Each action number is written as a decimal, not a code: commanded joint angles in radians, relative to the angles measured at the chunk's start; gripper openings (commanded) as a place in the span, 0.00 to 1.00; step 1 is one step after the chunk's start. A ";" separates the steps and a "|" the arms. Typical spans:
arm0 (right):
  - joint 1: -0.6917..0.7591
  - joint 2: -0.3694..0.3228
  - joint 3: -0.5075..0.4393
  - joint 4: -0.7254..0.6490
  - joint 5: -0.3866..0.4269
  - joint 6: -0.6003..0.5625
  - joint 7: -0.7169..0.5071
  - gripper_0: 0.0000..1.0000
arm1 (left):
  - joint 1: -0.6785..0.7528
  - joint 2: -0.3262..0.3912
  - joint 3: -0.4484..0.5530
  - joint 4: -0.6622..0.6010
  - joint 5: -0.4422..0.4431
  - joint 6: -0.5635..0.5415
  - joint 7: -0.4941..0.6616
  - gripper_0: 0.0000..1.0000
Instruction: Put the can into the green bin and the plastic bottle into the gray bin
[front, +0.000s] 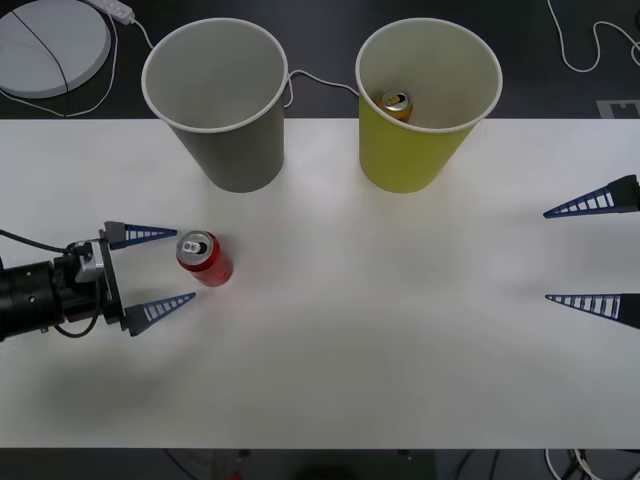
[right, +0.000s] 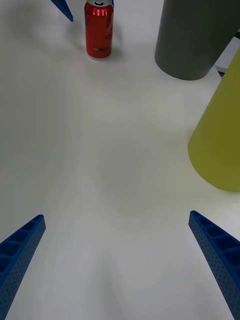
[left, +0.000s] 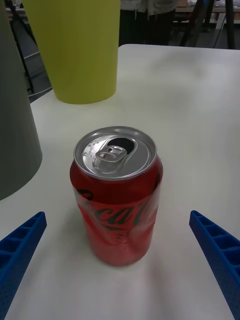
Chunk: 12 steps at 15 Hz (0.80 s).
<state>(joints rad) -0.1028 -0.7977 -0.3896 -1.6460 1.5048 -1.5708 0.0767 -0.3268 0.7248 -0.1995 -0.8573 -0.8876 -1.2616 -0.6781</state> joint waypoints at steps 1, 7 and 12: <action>0.000 0.000 0.000 0.000 0.000 0.000 0.000 1.00 | 0.000 -0.028 0.000 0.000 -0.001 0.030 0.000 1.00; 0.000 0.000 0.000 0.000 0.000 0.000 0.000 1.00 | -0.008 -0.088 0.000 0.000 -0.002 0.076 0.000 1.00; 0.000 0.000 0.000 0.000 0.000 0.000 0.000 1.00 | -0.029 -0.128 0.002 0.000 -0.036 0.107 0.000 1.00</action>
<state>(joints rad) -0.1028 -0.7977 -0.3896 -1.6460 1.5048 -1.5708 0.0767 -0.3525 0.6024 -0.1982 -0.8573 -0.9162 -1.1601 -0.6781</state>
